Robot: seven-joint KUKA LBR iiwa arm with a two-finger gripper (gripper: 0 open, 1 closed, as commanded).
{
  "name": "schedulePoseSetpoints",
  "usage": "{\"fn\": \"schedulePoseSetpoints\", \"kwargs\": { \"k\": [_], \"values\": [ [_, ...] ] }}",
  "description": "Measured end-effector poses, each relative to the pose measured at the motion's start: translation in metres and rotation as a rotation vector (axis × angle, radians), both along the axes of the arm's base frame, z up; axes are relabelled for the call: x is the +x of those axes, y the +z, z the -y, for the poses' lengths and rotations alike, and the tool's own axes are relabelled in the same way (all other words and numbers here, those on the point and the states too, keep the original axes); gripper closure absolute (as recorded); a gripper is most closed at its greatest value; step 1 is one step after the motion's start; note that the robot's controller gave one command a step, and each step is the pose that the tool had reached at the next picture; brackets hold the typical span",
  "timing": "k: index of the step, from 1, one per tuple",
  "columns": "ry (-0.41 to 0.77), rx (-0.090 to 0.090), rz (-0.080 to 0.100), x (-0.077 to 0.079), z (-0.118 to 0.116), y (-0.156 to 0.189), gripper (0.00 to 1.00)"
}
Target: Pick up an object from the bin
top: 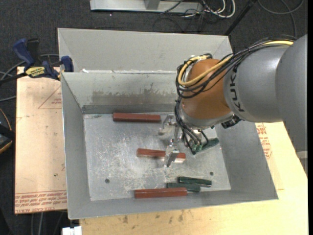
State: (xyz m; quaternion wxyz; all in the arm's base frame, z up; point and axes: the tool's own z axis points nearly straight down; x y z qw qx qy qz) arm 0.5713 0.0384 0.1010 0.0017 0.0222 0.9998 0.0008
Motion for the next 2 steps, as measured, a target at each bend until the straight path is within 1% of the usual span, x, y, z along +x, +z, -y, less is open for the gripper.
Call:
{"fn": "schedulePoseSetpoints", "kwargs": {
  "k": [1, 2],
  "values": [
    [0.08, -0.002, 0.005, 0.002, -0.012, -0.024, 0.0],
    [0.001, 0.007, 0.015, 0.009, 0.033, -0.022, 1.0]
  ]
}}
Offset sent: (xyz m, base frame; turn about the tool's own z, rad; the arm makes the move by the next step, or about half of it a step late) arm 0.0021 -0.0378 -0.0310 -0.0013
